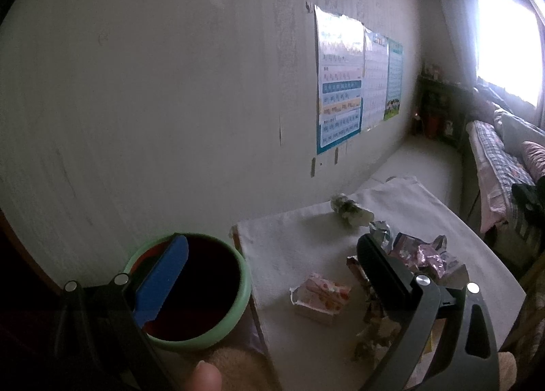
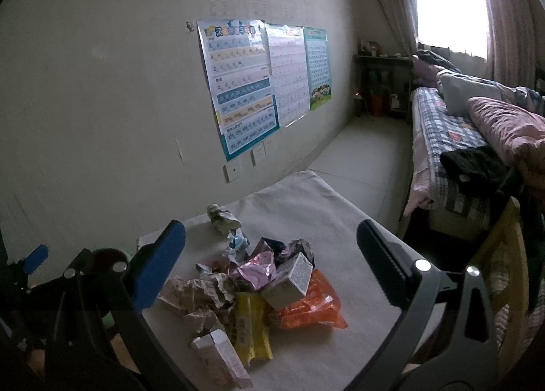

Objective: Collect trash

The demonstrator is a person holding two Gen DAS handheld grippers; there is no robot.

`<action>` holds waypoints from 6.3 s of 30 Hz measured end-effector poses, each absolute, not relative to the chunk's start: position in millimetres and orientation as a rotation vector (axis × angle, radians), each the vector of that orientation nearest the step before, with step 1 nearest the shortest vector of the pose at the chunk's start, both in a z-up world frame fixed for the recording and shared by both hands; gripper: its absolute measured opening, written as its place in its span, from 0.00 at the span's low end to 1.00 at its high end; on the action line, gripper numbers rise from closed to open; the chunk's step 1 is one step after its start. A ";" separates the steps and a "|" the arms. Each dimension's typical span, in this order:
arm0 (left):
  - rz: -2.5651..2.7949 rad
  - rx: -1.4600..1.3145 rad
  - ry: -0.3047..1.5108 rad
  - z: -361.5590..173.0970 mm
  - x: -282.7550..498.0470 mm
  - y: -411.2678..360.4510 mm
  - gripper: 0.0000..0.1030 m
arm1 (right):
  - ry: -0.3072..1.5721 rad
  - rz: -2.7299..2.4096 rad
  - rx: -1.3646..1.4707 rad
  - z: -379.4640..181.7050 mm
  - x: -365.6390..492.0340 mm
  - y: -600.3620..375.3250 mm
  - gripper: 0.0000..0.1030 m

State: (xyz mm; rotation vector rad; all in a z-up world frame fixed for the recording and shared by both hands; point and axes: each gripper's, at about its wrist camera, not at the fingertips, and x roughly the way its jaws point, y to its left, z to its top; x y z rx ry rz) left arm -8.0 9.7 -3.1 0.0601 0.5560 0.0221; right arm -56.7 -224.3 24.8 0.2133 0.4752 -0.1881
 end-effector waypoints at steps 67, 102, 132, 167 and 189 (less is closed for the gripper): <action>-0.379 0.108 0.838 -66.4 26.9 -34.0 0.09 | 0.809 -0.015 0.283 -70.8 16.1 -242.0 0.87; 0.016 -0.056 0.810 -83.0 28.3 155.1 0.10 | 0.769 0.151 0.106 0.1 53.6 -122.1 0.06; 0.148 -0.089 0.893 -112.9 41.5 206.2 0.10 | 0.828 0.516 0.126 -32.0 114.5 33.6 0.06; 0.057 -0.038 0.864 -94.7 35.8 151.3 0.54 | 1.004 0.119 0.204 -104.7 63.5 -143.9 0.52; -0.115 0.054 0.918 -91.3 48.3 67.7 0.59 | 0.834 0.165 0.288 -73.6 38.2 -163.5 0.16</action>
